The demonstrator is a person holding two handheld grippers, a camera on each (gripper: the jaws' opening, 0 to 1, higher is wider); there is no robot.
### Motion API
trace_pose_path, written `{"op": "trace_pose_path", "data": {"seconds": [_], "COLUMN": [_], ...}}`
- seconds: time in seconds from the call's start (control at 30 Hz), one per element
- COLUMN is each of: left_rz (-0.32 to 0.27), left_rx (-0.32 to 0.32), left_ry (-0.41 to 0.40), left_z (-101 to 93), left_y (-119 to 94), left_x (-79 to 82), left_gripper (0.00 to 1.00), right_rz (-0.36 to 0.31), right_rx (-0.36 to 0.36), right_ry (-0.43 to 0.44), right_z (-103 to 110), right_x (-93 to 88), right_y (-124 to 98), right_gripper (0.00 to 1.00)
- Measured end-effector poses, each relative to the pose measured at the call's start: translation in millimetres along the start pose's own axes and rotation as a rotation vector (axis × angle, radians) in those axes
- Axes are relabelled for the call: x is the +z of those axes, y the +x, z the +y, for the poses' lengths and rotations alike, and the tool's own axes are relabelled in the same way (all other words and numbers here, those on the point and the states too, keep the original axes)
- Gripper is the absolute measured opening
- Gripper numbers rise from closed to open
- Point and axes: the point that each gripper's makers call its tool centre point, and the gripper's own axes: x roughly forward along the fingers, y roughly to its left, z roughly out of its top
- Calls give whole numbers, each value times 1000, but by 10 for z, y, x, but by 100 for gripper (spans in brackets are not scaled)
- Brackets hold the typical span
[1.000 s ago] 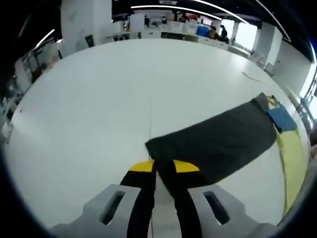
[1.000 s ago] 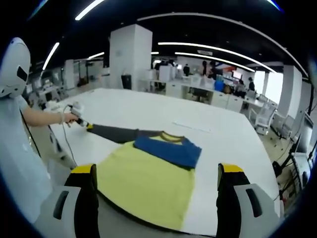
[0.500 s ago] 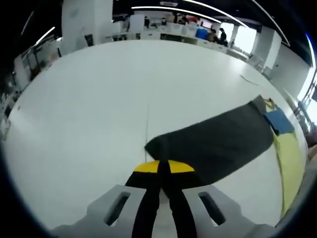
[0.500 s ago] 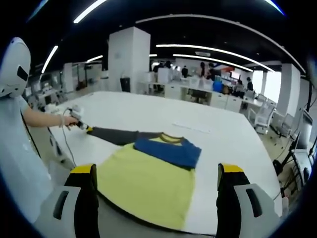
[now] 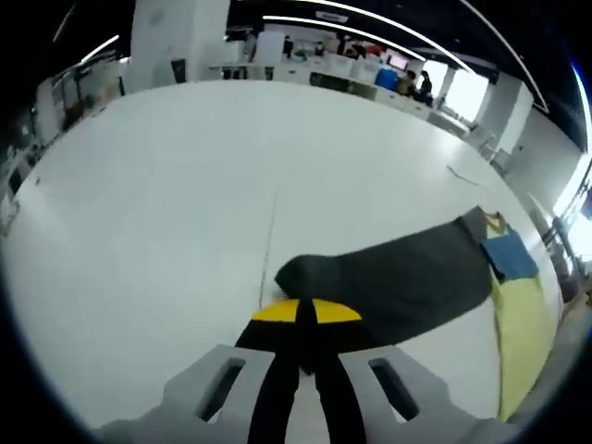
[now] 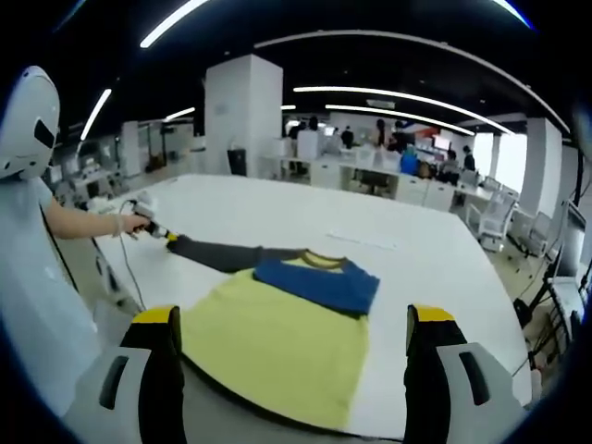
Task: Fold the garment on the visible template until the final outline fits inside the template.
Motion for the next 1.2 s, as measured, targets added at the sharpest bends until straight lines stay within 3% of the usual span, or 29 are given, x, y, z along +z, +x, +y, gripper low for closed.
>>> {"op": "trace_pose_path", "data": {"seconds": [0.17, 0.33, 0.47, 0.6, 0.8, 1.2], "left_rz": [-56, -86, -153, -176, -240, -298], "left_rx": [-51, -75, -136, -161, -204, -282], "left_ry": [-48, -31, -95, -46, -33, 18], "left_z": [-129, -169, -278, -400, -645, -1222], "left_y": [-138, -175, -227, -268, -366, -542], "left_x": [187, 369, 597, 738, 957, 1216], "left_gripper": [0, 0, 0, 0, 0, 0], "right_rz": [1, -6, -16, -19, -24, 5], "right_rx": [18, 27, 32, 41, 65, 57], "right_ry": [-4, -6, -17, -28, -30, -42], "right_z": [8, -20, -52, -58, -23, -95], "right_x": [-14, -4, 24, 36, -4, -101], "right_y": [28, 27, 20, 28, 38, -22], "right_gripper": [100, 100, 100, 100, 100, 100]}}
